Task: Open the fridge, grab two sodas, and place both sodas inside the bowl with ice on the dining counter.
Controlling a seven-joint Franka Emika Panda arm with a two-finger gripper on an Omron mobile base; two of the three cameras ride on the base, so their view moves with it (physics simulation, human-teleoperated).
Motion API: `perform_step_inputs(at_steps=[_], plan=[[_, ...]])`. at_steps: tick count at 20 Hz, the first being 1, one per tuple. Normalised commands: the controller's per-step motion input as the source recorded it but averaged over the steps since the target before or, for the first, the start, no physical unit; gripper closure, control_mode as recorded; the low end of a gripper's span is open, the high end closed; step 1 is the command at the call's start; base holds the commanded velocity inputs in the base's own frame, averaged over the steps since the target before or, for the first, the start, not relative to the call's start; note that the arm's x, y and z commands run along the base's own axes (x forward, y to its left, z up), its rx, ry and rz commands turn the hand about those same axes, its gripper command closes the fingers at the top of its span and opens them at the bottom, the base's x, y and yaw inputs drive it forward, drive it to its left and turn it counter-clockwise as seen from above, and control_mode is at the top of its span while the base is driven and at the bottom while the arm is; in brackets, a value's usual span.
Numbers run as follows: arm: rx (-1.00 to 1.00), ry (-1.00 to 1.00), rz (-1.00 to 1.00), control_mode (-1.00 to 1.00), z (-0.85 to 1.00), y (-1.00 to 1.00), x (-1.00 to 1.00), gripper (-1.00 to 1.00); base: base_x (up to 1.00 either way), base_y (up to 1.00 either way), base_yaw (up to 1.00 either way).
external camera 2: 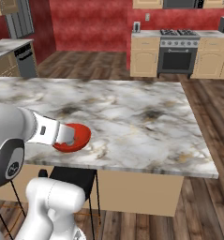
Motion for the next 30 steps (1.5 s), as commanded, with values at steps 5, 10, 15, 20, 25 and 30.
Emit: perform_step_inputs(at_steps=[5, 10, 15, 20, 25, 30], plan=[[-0.01, 0.0, 0.0, 1.0, -0.06, 0.01, -0.03, -1.0, -0.11, -0.22, -0.05], [0.0, 0.0, 0.0, 1.0, 0.0, 0.0, 0.0, -1.0, -0.25, -0.94, -0.34], [0.0, 0.0, 0.0, 1.0, 0.0, 0.0, 0.0, -1.0, 0.0, -0.62, -0.58], [0.0, 0.0, 0.0, 1.0, 0.0, 0.0, 0.0, -1.0, 0.04, -0.73, -0.59], [0.0, 0.0, 0.0, 1.0, 0.0, 0.0, 0.0, -1.0, 0.36, -0.97, -0.46], [0.0, 0.0, 0.0, 1.0, 0.0, 0.0, 0.0, -1.0, 0.69, -0.9, -0.18]])
